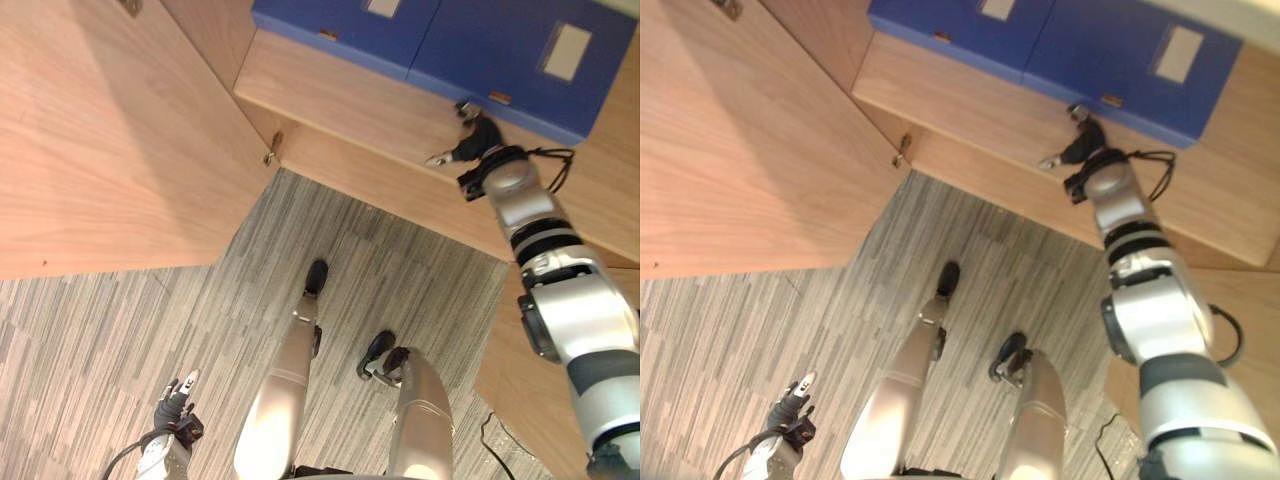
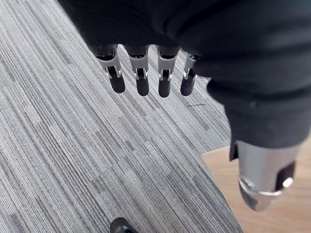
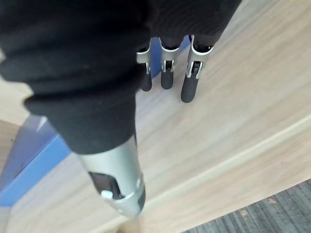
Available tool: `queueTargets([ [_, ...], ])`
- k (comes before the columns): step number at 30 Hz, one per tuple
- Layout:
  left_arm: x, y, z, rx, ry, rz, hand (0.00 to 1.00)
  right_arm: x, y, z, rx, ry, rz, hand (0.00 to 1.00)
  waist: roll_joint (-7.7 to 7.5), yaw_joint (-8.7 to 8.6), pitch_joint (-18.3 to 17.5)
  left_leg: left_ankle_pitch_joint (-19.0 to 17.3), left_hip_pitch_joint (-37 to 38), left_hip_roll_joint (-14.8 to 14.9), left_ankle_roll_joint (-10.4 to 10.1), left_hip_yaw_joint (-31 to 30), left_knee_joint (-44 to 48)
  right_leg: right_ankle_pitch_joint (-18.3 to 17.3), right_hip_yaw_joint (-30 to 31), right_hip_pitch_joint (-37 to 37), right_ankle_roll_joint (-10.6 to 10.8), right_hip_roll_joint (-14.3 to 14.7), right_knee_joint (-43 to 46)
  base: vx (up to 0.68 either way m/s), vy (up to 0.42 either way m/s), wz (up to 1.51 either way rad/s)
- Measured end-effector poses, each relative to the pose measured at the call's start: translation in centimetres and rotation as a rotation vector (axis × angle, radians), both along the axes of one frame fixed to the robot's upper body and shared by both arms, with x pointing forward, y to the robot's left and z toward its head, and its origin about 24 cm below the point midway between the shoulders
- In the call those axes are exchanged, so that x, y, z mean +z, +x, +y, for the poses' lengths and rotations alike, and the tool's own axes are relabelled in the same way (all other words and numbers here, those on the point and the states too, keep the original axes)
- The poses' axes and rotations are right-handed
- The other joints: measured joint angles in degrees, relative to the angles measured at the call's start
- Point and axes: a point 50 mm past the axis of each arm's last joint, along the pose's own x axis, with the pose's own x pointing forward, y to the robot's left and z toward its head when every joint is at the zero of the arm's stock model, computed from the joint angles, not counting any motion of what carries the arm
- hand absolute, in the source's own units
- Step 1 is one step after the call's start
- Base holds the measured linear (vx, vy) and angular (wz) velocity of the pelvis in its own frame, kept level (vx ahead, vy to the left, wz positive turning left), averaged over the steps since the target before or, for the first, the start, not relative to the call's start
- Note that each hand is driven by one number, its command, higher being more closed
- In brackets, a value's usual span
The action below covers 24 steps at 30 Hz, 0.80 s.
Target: Walk over to the cabinet, pick up the folder, carry it to the office cabinet, place the folder inside the office cabinet, then close the office cabinet door
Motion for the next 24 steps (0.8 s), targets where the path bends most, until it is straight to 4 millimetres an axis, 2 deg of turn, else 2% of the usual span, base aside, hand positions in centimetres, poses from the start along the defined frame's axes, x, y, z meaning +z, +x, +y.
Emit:
queueTargets([
  [2, 0.2, 0.2, 0.0, -0.009, 0.007, -0.008, 0.0, -1.9, 0.0, 1.4, 0.039, -0.019, 0.054, 0.0, -0.19, 0.04, -0.1, 1.2, 3.5, 1.0, 0.0, 0.5, -3.8, 1.0, 0.0, 2.6, -0.1, 1.1, -2.9, 0.1, -0.002, -0.19],
  [7, 0.3, 0.2, -0.1, -0.033, 0.014, -0.014, 0.0, -5.3, -0.5, 2.9, 0.083, -0.017, 0.156, 0.0, -0.53, -0.07, -0.5, 3.8, 10.9, 2.6, -0.4, 1.1, -12.1, 2.5, -0.1, 7.9, 0.1, 2.9, -8.1, 0.07, -0.109, -0.13],
  [10, 0.3, 0.3, -0.3, -0.05, 0.012, -0.012, 0.0, -6.6, -0.7, 3.4, 0.091, 0.004, 0.2, 0.0, -0.85, -0.12, -1.1, 4.3, 13.2, 3.0, -0.6, 1.4, -14.2, 2.8, -0.1, 9.7, 0.3, 3.4, -9.7, 0.09, -0.162, -0.08],
  [15, 0.1, 0.4, -0.8, -0.072, 0.007, -0.008, 0.0, -10.2, -1.6, 4.9, 0.104, 0.033, 0.316, 0.0, -0.88, -0.12, -1.4, 4.3, 18.5, 4.1, -0.6, 3.0, -16.1, 4.3, -0.1, 15.5, 0.7, 4.9, -14.1, 0.1, -0.129, -0.13],
  [18, -0.2, 0.3, -1.7, -0.083, -0.009, 0.002, 0.0, -13.9, -3.1, 6.5, 0.123, 0.089, 0.421, 0.0, -0.97, -0.25, -1.7, 4.1, 22.2, 5.7, -0.8, 6.8, -16.3, 6.6, 0.6, 20.0, 0.7, 6.6, -18.6, 0.06, -0.054, -0.44],
  [19, -0.6, 0.1, -2.2, -0.087, -0.02, 0.016, 0.0, -15.7, -4.0, 7.4, 0.131, 0.135, 0.465, 0.0, -1.13, -0.15, -2.5, 3.3, 23.4, 6.8, -0.8, 8.6, -16.0, 7.9, 1.4, 21.4, 0.7, 7.8, -20.6, 0.0, -0.028, -0.76],
  [20, -1.0, -0.2, -2.8, -0.097, -0.032, 0.038, 0.0, -17.7, -5.2, 8.4, 0.145, 0.168, 0.517, 0.0, -1.35, -0.13, -3.8, 1.9, 24.2, 8.0, -0.2, 10.4, -15.0, 8.9, 2.9, 22.3, 0.4, 9.0, -22.3, -0.01, -0.023, -0.85],
  [21, -1.2, -0.2, -3.2, -0.112, -0.032, 0.051, 0.0, -18.6, -5.8, 8.8, 0.147, 0.194, 0.543, 0.0, -1.58, -0.11, -4.3, 1.2, 24.7, 8.5, -0.4, 11.4, -14.3, 9.3, 3.8, 22.9, 0.3, 9.5, -23.0, -0.04, -0.036, -0.9],
  [23, -1.9, -0.5, -4.9, -0.207, -0.008, 0.113, 0.0, -23.1, -9.3, 10.1, 0.131, 0.3, 0.661, 0.0, -1.87, -0.36, -6.1, -3.1, 26.2, 10.6, -0.1, 14.1, -8.3, 10.4, 6.0, 26.4, 0.0, 11.0, -25.3, -0.05, -0.034, -0.74],
  [24, -2.0, -0.5, -5.4, -0.236, -0.003, 0.121, 0.0, -24.1, -10.3, 10.2, 0.123, 0.315, 0.69, 0.0, -1.79, -0.64, -6.3, -4.3, 26.6, 11.1, -0.2, 14.4, -6.6, 10.5, 6.4, 27.6, 0.0, 11.4, -25.7, -0.07, -0.042, -0.5],
])
